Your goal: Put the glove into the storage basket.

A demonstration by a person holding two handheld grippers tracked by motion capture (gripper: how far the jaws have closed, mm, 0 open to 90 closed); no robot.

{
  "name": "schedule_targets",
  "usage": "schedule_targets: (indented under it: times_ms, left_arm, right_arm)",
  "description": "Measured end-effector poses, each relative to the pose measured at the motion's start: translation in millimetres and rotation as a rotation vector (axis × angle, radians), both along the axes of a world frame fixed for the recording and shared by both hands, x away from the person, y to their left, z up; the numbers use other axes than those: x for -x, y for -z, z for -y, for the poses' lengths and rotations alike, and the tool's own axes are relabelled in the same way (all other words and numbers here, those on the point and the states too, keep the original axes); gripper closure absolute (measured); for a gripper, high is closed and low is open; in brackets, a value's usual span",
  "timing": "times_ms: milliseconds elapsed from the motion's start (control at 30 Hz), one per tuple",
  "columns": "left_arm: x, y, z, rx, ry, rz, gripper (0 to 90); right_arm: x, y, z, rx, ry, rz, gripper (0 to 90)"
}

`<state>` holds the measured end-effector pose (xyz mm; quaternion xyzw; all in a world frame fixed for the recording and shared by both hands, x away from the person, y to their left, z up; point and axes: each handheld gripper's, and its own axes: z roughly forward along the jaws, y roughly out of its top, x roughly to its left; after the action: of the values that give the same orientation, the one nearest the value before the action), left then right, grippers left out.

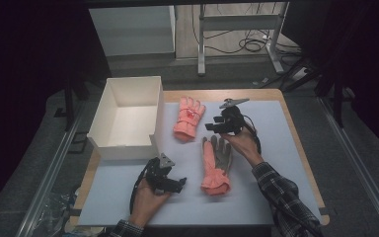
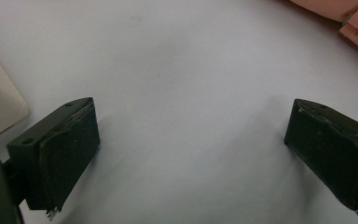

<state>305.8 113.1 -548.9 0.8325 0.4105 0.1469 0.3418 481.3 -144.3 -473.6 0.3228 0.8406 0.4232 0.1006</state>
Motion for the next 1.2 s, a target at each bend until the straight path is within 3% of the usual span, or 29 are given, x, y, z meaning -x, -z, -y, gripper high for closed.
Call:
schedule_targets:
  times_ms: [167, 467, 567, 800, 1067, 1200]
  left_arm:
    - [0.0, 0.0, 0.1, 0.002, -0.001, 0.000, 3.0]
    - [0.0, 0.0, 0.0, 0.000, 0.000, 0.000, 3.0]
    - [0.0, 0.0, 0.1, 0.002, -0.001, 0.000, 3.0]
    - [0.0, -0.1, 0.0, 0.001, 0.000, -0.001, 3.0]
    - [0.0, 0.0, 0.1, 0.002, 0.000, 0.001, 3.0]
    - [0.0, 0.0, 0.1, 0.002, 0.000, 0.001, 3.0]
  right_arm:
    - [-15.0, 2.2, -8.2, -0.001, 0.013, -0.022, 43.5]
    - [-34.2, -1.6, -34.9, 0.053, -0.020, 0.037, 45.0]
    - [-40.4, -1.8, -44.3, 0.046, -0.022, 0.028, 46.8]
    - [-55.1, 3.6, -69.5, 0.095, -0.022, 0.046, 50.9]
    - [-73.6, 16.7, -82.2, 0.129, 0.015, 0.028, 50.5]
    - [-79.6, 28.5, -85.3, 0.115, 0.020, -0.014, 47.0]
